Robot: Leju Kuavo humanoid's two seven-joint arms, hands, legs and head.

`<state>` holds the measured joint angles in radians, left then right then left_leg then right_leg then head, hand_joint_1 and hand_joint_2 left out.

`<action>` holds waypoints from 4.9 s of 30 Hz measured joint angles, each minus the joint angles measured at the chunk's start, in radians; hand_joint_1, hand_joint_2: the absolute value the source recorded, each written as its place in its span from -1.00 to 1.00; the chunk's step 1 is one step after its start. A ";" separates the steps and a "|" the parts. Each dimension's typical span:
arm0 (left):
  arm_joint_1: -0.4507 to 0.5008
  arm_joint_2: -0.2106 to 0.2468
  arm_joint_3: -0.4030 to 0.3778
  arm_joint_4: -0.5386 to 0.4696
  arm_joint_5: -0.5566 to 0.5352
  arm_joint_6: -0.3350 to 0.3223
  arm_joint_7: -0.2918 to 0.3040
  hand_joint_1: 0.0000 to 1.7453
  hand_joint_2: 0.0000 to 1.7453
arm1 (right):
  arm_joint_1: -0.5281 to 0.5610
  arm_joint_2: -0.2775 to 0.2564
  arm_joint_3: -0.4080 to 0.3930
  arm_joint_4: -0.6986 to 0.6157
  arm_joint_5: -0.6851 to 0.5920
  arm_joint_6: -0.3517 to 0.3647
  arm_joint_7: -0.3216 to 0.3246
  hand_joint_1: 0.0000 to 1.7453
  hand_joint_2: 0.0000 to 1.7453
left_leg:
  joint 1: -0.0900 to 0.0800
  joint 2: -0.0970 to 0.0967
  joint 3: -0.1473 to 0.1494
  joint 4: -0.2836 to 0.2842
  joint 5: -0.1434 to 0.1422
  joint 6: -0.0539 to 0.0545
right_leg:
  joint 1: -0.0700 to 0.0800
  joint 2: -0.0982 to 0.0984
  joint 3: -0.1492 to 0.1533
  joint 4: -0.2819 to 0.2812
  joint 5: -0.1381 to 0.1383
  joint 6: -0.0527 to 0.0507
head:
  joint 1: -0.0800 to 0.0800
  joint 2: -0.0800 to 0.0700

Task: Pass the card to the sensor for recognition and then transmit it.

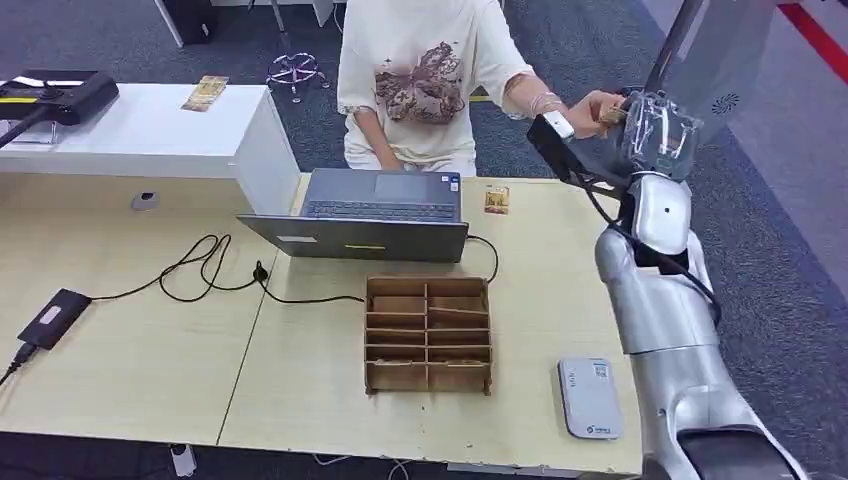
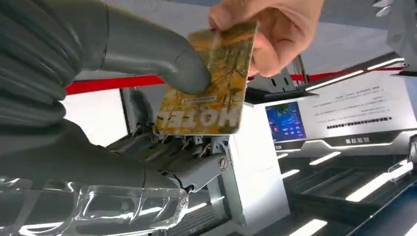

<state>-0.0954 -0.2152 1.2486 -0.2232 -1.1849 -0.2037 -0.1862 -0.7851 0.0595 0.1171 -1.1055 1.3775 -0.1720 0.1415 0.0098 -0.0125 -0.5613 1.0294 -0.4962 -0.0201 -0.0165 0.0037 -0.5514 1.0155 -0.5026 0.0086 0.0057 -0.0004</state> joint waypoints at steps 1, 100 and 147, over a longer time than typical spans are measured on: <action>0.000 0.000 0.000 0.000 0.001 0.000 0.000 -1.00 -1.00 | 0.000 0.000 -0.001 0.000 -0.006 0.000 -0.002 1.00 1.00 | 0.000 0.000 0.000 0.000 0.000 0.000 | 0.000 0.000 0.000 0.000 0.000 0.000 | 0.000 0.000; 0.017 0.008 0.077 0.000 0.101 -0.003 -0.030 -1.00 -1.00 | 0.686 -0.545 0.045 -0.158 -1.392 0.499 -0.316 1.00 1.00 | 0.000 -0.002 -0.002 0.003 -0.002 0.005 | 0.000 -0.003 0.002 -0.002 0.000 0.004 | 0.000 0.000; 0.007 0.008 0.100 0.000 0.106 0.011 -0.021 -1.00 -1.00 | 0.119 -0.353 0.173 -0.023 -0.982 0.225 -0.219 1.00 1.00 | 0.000 0.001 -0.004 0.004 0.004 0.003 | 0.000 0.001 -0.003 0.002 0.005 0.003 | 0.000 0.000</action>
<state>-0.0888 -0.2075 1.3489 -0.2232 -1.0792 -0.1930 -0.2075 -0.6666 -0.2936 0.2899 -1.1287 0.3954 0.0533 -0.0770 0.0101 -0.0113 -0.5654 1.0330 -0.4922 -0.0168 -0.0161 0.0050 -0.5541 1.0176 -0.4976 0.0120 0.0053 0.0000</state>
